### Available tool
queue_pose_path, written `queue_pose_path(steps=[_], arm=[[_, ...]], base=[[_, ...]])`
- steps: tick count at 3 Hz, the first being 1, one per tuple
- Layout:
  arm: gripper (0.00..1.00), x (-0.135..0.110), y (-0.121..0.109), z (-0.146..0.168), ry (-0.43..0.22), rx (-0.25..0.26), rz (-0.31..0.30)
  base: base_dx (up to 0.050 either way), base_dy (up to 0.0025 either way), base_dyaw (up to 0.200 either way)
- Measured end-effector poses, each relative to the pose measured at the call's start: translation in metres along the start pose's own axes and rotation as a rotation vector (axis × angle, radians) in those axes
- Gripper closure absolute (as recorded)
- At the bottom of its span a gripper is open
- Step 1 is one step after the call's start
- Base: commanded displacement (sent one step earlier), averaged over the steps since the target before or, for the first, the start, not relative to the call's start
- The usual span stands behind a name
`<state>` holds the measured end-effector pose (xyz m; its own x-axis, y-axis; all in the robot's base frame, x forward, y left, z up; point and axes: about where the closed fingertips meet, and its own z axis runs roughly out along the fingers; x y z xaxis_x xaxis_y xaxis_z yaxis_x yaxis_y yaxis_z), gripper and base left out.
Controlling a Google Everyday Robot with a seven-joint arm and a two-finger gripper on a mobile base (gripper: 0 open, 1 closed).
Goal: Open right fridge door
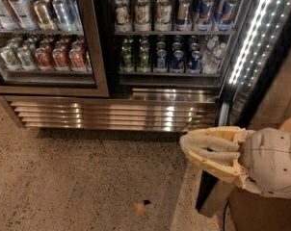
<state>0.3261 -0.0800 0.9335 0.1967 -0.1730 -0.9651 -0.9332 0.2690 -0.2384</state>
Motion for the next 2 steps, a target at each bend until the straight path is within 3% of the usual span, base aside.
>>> queue_pose_path(steps=[2], arm=[[0.35, 0.0000, 0.0000, 0.0000, 0.000, 0.000, 0.000]], base=[[0.000, 0.00000, 0.000]])
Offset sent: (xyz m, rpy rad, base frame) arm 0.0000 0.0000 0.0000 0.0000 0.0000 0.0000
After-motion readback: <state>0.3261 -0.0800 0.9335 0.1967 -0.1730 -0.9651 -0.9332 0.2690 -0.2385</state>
